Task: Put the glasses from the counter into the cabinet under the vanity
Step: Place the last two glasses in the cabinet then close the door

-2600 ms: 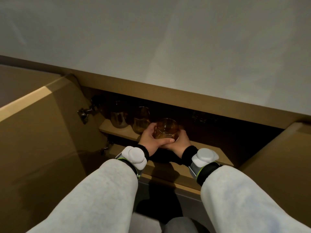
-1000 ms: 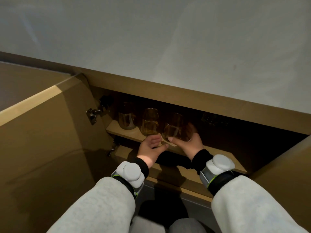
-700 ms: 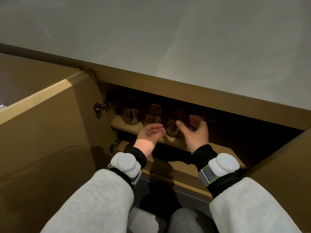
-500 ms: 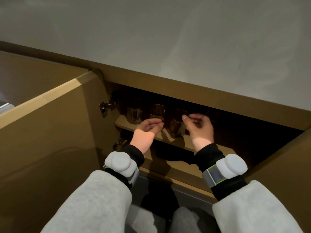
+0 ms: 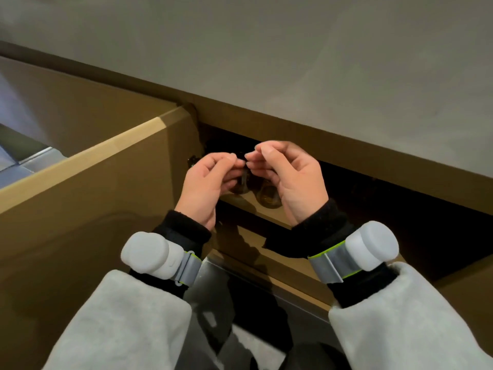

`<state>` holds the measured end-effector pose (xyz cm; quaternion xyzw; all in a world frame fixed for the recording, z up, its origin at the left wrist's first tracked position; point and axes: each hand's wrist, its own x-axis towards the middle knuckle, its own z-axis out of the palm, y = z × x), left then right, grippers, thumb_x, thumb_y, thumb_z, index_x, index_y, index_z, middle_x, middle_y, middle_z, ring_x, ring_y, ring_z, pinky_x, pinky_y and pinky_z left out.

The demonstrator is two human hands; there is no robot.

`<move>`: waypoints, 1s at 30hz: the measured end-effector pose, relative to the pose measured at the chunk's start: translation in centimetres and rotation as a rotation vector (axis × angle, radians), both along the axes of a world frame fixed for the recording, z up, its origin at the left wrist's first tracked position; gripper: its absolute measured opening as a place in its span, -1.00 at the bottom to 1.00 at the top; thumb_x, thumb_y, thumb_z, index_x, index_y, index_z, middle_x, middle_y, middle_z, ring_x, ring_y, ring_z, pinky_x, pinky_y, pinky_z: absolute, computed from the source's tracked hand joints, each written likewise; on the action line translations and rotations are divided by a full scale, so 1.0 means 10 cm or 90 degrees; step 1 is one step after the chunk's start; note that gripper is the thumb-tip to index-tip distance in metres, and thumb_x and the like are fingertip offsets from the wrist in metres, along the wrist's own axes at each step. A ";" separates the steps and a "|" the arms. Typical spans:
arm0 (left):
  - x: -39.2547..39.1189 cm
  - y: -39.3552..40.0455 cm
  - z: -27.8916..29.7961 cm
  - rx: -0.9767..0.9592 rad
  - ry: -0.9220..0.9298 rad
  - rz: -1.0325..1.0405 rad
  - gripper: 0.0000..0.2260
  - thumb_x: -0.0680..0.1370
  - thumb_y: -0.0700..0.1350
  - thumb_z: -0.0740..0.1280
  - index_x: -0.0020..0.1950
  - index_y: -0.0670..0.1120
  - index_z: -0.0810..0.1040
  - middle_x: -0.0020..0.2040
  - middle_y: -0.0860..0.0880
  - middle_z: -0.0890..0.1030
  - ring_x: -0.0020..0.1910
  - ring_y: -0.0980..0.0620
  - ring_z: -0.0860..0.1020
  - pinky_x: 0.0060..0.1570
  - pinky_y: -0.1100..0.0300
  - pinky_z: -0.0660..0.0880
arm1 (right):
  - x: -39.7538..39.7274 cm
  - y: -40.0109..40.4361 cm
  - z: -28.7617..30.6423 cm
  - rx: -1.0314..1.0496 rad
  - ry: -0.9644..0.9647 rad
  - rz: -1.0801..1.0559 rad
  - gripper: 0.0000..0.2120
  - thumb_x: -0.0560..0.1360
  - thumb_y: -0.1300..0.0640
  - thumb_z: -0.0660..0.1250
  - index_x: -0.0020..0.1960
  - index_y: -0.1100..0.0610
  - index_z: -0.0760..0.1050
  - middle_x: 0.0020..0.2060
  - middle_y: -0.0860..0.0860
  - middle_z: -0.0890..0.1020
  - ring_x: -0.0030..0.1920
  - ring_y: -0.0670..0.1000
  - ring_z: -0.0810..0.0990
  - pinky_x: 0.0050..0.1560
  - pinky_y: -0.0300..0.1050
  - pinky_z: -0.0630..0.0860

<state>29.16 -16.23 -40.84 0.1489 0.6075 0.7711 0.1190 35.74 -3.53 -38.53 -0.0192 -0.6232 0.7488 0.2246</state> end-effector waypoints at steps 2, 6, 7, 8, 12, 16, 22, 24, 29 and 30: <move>0.00 -0.05 0.18 0.022 0.035 0.007 -0.86 0.51 -0.01 0.31 -0.20 0.08 0.64 -0.17 0.05 0.68 -0.09 0.12 0.64 -0.04 0.18 0.53 | -0.05 -0.09 0.13 0.016 0.021 0.023 -0.86 0.53 0.17 0.27 -0.02 0.16 0.59 -0.15 0.10 0.70 -0.08 0.07 0.67 0.00 -0.10 0.61; -0.04 -0.13 0.69 0.072 0.078 0.019 -0.86 0.46 0.04 0.32 -0.26 0.06 0.61 -0.24 0.03 0.63 -0.15 0.08 0.60 -0.04 0.15 0.53 | -0.14 -0.25 0.55 -0.013 0.045 0.064 -0.85 0.53 0.25 0.25 0.00 0.28 0.56 -0.11 0.18 0.66 -0.07 0.10 0.64 0.08 -0.01 0.60; -0.06 -0.14 0.84 0.087 0.080 0.020 -0.84 0.48 0.01 0.32 -0.29 0.06 0.60 -0.28 0.04 0.61 -0.20 0.11 0.58 -0.08 0.17 0.52 | -0.17 -0.29 0.69 -0.018 0.054 0.071 -0.87 0.53 0.28 0.24 -0.01 0.29 0.55 -0.12 0.18 0.65 -0.08 0.09 0.63 0.09 0.00 0.59; -0.09 -0.12 1.00 0.104 0.081 0.019 -0.81 0.49 -0.03 0.31 -0.32 0.05 0.58 -0.32 0.06 0.59 -0.25 0.13 0.56 -0.14 0.21 0.51 | -0.19 -0.32 0.84 -0.022 0.058 0.073 -0.88 0.53 0.30 0.24 -0.02 0.29 0.54 -0.13 0.17 0.64 -0.08 0.08 0.62 0.11 0.01 0.57; -0.19 -0.10 1.71 0.180 0.084 0.044 -0.84 0.50 -0.10 0.30 -0.28 -0.07 0.55 -0.32 0.04 0.59 -0.31 0.13 0.53 -0.27 0.28 0.48 | -0.32 -0.43 1.44 -0.059 0.048 0.106 -0.89 0.53 0.33 0.22 -0.08 0.25 0.53 -0.17 0.14 0.62 -0.11 0.06 0.59 0.15 0.06 0.53; -0.20 0.03 2.40 0.186 0.088 0.027 -0.88 0.49 -0.12 0.28 -0.20 -0.12 0.53 -0.26 0.02 0.62 -0.26 0.10 0.55 -0.26 0.30 0.49 | -0.48 -0.44 2.08 -0.077 0.065 0.100 -0.92 0.49 0.30 0.25 -0.13 0.22 0.52 -0.20 0.14 0.59 -0.09 0.11 0.55 0.14 0.11 0.51; -0.22 0.26 3.30 0.159 0.077 0.021 -0.93 0.48 -0.15 0.30 -0.20 -0.09 0.53 -0.21 0.02 0.64 -0.24 0.10 0.57 -0.24 0.29 0.49 | -0.54 -0.21 2.93 -0.095 0.052 0.077 -0.83 0.49 0.30 0.25 0.04 0.35 0.52 -0.18 0.15 0.58 -0.08 0.09 0.55 0.12 0.04 0.52; -0.22 0.37 3.54 0.143 0.065 0.009 -0.91 0.50 -0.18 0.30 -0.19 -0.08 0.55 -0.17 0.01 0.66 -0.21 0.09 0.60 -0.22 0.28 0.52 | -0.53 -0.09 3.16 -0.093 0.035 0.061 -0.81 0.52 0.33 0.23 0.09 0.38 0.50 -0.15 0.17 0.59 -0.07 0.10 0.56 0.14 0.08 0.52; -0.26 0.68 4.12 0.100 0.037 0.001 -0.91 0.49 -0.21 0.33 -0.05 -0.07 0.59 -0.04 0.02 0.64 -0.02 0.08 0.58 0.01 0.22 0.52 | -0.51 0.32 3.76 -0.084 -0.019 0.023 -0.87 0.49 0.24 0.30 0.00 0.19 0.58 -0.16 0.10 0.65 -0.09 0.03 0.62 0.03 -0.11 0.56; -0.27 0.69 4.12 0.092 0.031 0.005 -0.87 0.47 -0.18 0.36 -0.01 -0.06 0.59 -0.02 0.02 0.63 0.03 0.07 0.57 0.06 0.23 0.51 | -0.49 0.36 3.77 -0.081 -0.030 0.012 -0.89 0.47 0.22 0.32 -0.02 0.16 0.59 -0.16 0.07 0.66 -0.09 0.03 0.62 0.02 -0.11 0.55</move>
